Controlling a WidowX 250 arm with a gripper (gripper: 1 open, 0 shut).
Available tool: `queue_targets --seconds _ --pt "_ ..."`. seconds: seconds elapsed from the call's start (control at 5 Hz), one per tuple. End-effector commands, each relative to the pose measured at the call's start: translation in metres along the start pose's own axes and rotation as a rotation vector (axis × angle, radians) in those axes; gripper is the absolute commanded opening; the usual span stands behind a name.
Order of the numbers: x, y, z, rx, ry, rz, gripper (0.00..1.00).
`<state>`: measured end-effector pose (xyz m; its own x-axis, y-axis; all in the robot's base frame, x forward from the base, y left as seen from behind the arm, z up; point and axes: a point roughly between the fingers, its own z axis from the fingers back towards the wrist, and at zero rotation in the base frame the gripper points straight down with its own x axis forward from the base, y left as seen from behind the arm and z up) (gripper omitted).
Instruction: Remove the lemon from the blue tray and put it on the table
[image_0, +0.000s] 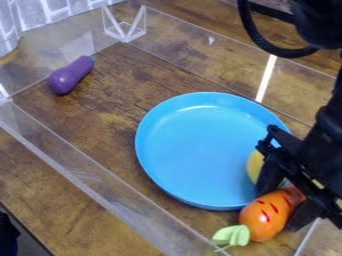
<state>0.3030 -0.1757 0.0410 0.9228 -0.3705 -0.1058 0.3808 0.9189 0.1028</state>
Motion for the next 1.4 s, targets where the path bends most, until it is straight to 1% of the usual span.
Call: queue_targets --seconds 0.0,1.2 --pt "0.0088 -0.0005 0.0381 -0.014 -0.117 -0.015 0.00" --pt "0.0089 0.0074 0.0397 -0.009 -0.136 -0.025 0.00"
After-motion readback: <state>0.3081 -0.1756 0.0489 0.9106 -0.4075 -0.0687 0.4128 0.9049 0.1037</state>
